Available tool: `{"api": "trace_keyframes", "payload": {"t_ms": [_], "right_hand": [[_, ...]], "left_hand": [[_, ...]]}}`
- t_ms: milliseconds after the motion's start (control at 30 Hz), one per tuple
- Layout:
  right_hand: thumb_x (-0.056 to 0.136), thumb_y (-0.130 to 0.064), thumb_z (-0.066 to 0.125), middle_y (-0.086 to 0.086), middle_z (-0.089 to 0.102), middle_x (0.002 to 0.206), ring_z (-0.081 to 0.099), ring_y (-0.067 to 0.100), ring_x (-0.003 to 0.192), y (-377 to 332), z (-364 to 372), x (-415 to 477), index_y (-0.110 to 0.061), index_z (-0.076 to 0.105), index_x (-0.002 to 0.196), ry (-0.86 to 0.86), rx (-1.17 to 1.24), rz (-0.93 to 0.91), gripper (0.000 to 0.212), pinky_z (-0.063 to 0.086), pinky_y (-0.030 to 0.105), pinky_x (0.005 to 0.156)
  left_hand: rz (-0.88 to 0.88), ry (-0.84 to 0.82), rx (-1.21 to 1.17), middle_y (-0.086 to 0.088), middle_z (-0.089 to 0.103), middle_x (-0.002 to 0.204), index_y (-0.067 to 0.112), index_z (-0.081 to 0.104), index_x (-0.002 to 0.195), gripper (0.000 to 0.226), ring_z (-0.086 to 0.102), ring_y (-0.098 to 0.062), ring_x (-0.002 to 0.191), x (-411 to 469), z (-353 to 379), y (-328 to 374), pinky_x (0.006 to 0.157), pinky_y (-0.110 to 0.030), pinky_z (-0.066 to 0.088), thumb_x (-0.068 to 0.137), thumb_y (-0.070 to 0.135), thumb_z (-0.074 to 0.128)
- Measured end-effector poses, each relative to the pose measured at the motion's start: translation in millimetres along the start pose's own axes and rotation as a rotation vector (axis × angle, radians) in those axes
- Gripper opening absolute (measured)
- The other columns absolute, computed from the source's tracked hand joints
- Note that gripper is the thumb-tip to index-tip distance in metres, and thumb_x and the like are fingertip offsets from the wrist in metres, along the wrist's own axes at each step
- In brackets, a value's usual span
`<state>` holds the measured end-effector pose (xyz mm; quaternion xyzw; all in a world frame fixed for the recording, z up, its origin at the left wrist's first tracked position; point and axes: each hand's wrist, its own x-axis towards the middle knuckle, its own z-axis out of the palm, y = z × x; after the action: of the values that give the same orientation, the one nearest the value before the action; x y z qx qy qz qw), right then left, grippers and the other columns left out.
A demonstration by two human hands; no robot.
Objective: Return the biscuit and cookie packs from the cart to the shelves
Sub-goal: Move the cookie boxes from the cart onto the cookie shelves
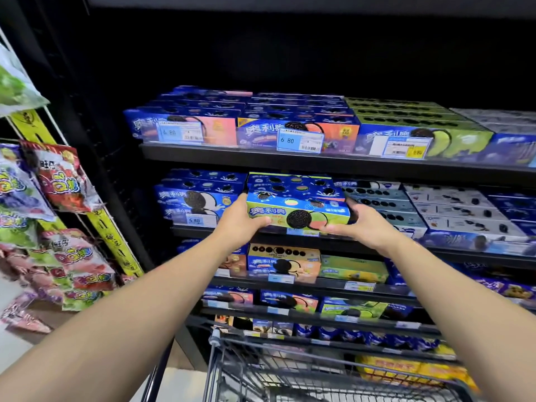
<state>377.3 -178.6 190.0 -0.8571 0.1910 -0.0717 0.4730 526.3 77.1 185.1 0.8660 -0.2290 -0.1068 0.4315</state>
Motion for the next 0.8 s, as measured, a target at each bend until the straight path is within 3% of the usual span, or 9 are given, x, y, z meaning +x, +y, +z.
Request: {"api": "trace_keyframes", "payload": {"t_ms": [100,167,233,300,400,533,667,733,800], "right_hand": [[0.065,-0.055,0.088,-0.030,0.068,0.079,0.063,-0.015,0.070,-4.9,-1.6,6.6,-0.040,0.046,0.118,-0.003,-0.066,-0.019,0.069,0.041,0.000,0.056],[0.067,-0.056,0.087,-0.025,0.072,0.078,0.063,-0.008,0.063,-5.1,-2.3,9.9,-0.039,0.046,0.130,-0.012,-0.102,-0.019,0.077,0.042,0.004,0.054],[0.069,-0.056,0.086,-0.022,0.072,0.089,0.064,-0.006,0.067,-3.2,-2.9,12.6,-0.033,0.045,0.142,-0.018,-0.139,-0.025,0.087,0.044,0.006,0.057],[0.068,-0.062,0.083,-0.018,0.071,0.107,0.067,-0.004,0.081,-0.8,-3.3,14.5,-0.030,0.037,0.152,-0.024,-0.178,-0.024,0.101,0.049,0.014,0.070],[0.064,-0.069,0.080,-0.017,0.067,0.111,0.064,-0.006,0.093,1.7,-1.8,14.9,-0.033,0.029,0.156,-0.005,-0.193,-0.019,0.111,0.049,0.019,0.077],[0.070,-0.068,0.077,-0.019,0.069,0.092,0.062,-0.006,0.070,4.8,6.4,17.2,-0.031,0.047,0.143,0.097,-0.243,-0.052,0.088,0.043,0.013,0.057],[0.071,-0.081,0.060,-0.006,0.055,0.060,0.052,0.015,0.060,6.4,21.7,22.3,-0.024,0.065,0.116,0.222,-0.508,-0.026,0.073,0.038,0.034,0.062],[0.072,-0.087,0.048,-0.002,0.059,0.067,0.056,0.023,0.072,5.0,30.2,24.3,-0.020,0.066,0.097,0.240,-0.636,0.013,0.073,0.035,0.041,0.076],[0.080,-0.084,0.046,0.004,0.066,0.081,0.060,0.032,0.090,4.2,35.9,25.5,-0.018,0.066,0.090,0.262,-0.723,0.015,0.070,0.038,0.045,0.084]], "left_hand": [[-0.039,0.043,0.081,0.003,0.060,0.097,0.008,0.041,0.136,0.065,0.056,-0.009,0.080,4.2,2.7,6.0,0.058,-0.025,0.036,0.089,0.036,0.076],[-0.064,0.089,0.144,-0.004,0.059,0.099,0.005,0.041,0.131,0.061,0.055,-0.020,0.083,5.1,7.7,10.8,0.056,-0.028,0.035,0.090,0.034,0.075],[-0.069,0.135,0.185,-0.008,0.058,0.098,0.006,0.042,0.122,0.051,0.052,-0.023,0.083,3.5,13.5,16.7,0.053,-0.027,0.033,0.091,0.029,0.074],[-0.051,0.173,0.239,-0.009,0.057,0.101,0.006,0.045,0.118,0.042,0.053,-0.023,0.087,0.8,18.7,21.8,0.062,-0.028,0.040,0.092,0.024,0.073],[0.063,0.213,0.367,-0.013,0.054,0.118,0.003,0.049,0.122,0.037,0.057,-0.028,0.105,-2.8,23.5,26.5,0.082,-0.034,0.045,0.093,0.013,0.069],[0.292,0.278,0.698,-0.013,0.040,0.141,0.009,0.043,0.138,0.052,0.038,-0.032,0.127,-7.4,27.4,22.8,0.106,-0.040,0.039,0.092,0.009,0.066],[0.322,0.327,0.707,-0.007,0.051,0.117,0.015,0.049,0.117,0.035,0.046,-0.027,0.104,-7.5,30.6,16.7,0.082,-0.037,0.040,0.089,0.004,0.066],[0.301,0.255,0.615,-0.005,0.053,0.107,0.015,0.049,0.110,0.025,0.052,-0.026,0.095,-7.4,33.2,13.3,0.073,-0.035,0.041,0.092,0.003,0.063],[0.308,0.217,0.547,-0.005,0.052,0.109,0.013,0.051,0.111,0.019,0.054,-0.025,0.096,-8.0,36.1,10.0,0.075,-0.035,0.046,0.096,0.006,0.060]]}}
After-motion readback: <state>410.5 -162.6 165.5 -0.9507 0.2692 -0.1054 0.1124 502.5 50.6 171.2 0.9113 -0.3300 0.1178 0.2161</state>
